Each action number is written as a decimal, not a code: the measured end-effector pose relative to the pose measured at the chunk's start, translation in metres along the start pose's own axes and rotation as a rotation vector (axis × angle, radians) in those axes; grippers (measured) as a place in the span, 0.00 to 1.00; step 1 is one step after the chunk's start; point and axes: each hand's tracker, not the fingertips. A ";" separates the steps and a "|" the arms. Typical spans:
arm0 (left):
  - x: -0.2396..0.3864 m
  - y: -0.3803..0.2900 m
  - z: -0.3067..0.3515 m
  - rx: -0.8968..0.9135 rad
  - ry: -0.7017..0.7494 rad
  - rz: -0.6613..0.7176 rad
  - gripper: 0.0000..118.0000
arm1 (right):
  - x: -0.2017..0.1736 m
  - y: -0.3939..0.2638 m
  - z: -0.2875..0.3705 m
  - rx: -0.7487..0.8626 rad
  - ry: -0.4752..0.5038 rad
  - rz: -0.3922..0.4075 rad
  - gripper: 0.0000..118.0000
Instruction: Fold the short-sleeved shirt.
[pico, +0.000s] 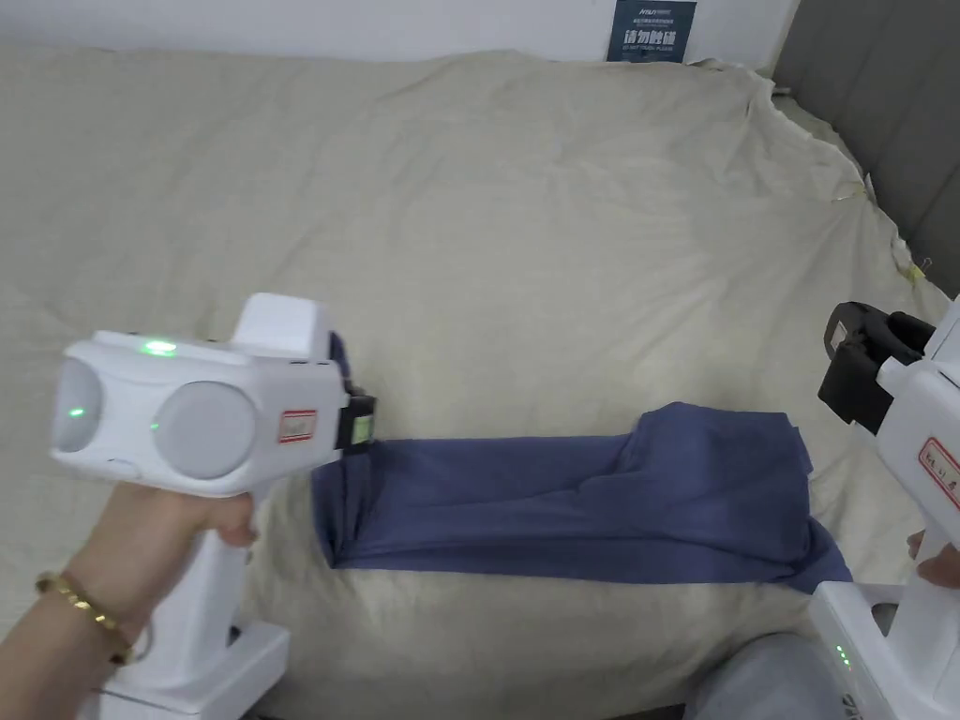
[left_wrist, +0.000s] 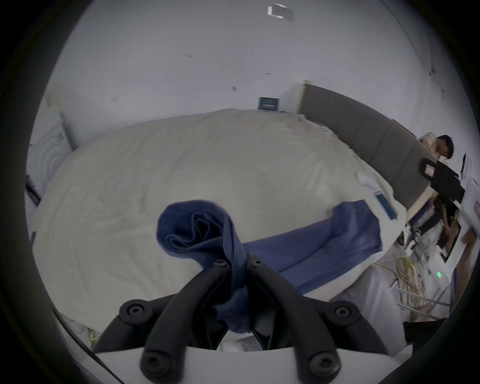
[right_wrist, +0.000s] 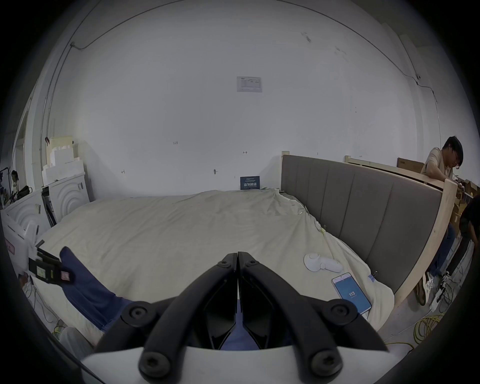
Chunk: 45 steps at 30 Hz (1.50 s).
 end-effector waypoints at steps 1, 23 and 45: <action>0.009 0.003 -0.011 -0.005 -0.009 -0.016 0.05 | 0.003 -0.001 0.002 0.003 -0.004 -0.002 0.00; 0.121 -0.016 -0.153 -0.239 -0.168 0.012 0.81 | 0.034 -0.007 0.019 -0.017 -0.091 -0.027 0.00; 0.084 -0.087 -0.150 -0.123 -0.011 0.026 0.00 | 0.028 -0.011 0.023 -0.023 -0.067 -0.029 0.00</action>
